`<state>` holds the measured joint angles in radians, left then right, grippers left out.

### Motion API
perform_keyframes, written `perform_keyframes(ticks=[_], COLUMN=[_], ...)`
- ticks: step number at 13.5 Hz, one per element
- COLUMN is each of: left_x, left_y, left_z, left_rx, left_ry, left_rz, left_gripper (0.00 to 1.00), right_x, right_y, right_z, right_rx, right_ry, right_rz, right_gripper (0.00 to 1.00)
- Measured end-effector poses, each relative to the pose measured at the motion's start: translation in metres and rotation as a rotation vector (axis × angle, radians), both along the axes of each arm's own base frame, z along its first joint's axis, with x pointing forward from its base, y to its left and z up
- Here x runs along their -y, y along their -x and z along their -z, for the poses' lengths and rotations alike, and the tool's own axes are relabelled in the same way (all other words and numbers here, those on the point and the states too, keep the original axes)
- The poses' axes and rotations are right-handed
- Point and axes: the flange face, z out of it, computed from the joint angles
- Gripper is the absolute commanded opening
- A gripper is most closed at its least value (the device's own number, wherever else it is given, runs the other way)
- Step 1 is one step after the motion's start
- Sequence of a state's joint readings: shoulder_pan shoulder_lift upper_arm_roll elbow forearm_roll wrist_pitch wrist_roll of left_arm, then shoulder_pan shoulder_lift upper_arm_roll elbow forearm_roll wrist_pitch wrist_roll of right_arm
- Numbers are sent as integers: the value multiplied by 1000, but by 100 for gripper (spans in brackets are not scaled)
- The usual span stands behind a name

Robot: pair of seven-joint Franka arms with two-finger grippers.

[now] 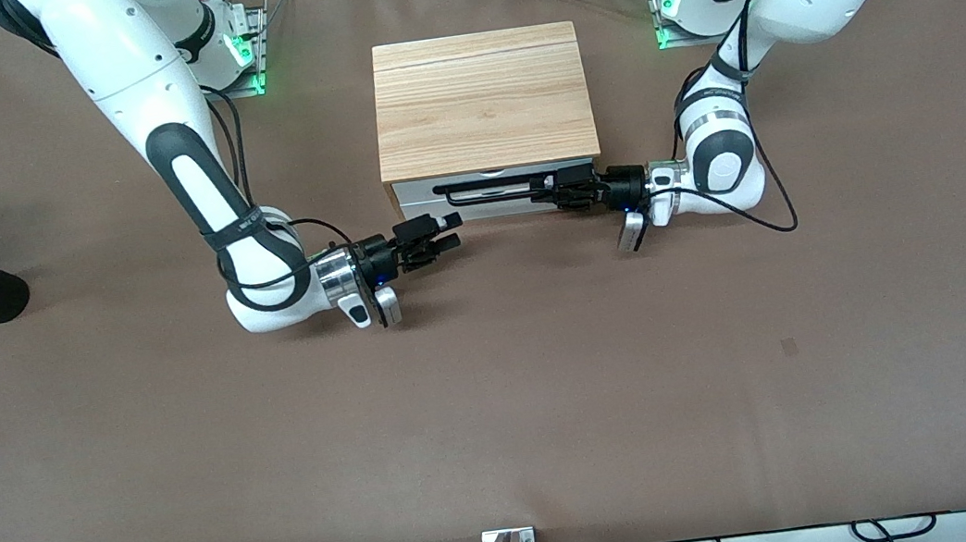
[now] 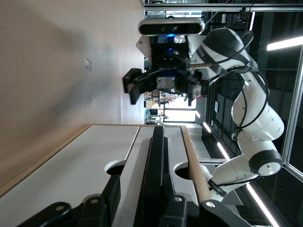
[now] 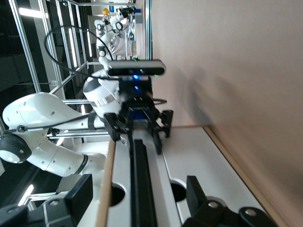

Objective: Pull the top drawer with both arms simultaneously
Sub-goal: 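Close the right gripper on one handle end while the left gripper grips the other, then pull the black handle outward with both grippers, sliding the drawer open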

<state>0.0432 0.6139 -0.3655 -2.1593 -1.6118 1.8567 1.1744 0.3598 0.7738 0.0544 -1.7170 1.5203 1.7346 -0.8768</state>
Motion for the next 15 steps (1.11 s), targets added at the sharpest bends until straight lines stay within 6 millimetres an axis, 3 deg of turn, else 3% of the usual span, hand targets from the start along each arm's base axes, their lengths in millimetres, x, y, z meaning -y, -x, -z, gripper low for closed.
perform_keyframes(ticks=[3, 5, 6, 8, 10, 11, 13, 15], left_x=[0, 1, 1, 1, 1, 1, 1, 1], left_y=[2, 4, 5, 5, 5, 5, 4, 4], left_z=[2, 3, 4, 3, 3, 3, 1, 1], left_rx=[-9, -20, -22, -23, -24, -26, -28, -25], left_ry=[13, 26, 28, 31, 34, 39, 48, 55], left_rz=[3, 7, 6, 6, 6, 5, 4, 3], left_gripper=[39, 37, 35, 33, 24, 18, 4, 1], right_x=[0, -3, -4, -4, -3, -3, -3, -2], right_y=[8, 12, 12, 12, 13, 14, 16, 20], right_z=[7, 2, -1, -4, -5, -5, -3, 0], right_rx=[-22, -33, -34, -32, -25, -23, -22, -26], right_ry=[-20, -52, -60, -65, -56, -53, -43, -34], right_rz=[-22, -46, -53, -58, -76, -83, -92, -108], right_gripper=[60, 58, 48, 49, 46, 37, 38, 33])
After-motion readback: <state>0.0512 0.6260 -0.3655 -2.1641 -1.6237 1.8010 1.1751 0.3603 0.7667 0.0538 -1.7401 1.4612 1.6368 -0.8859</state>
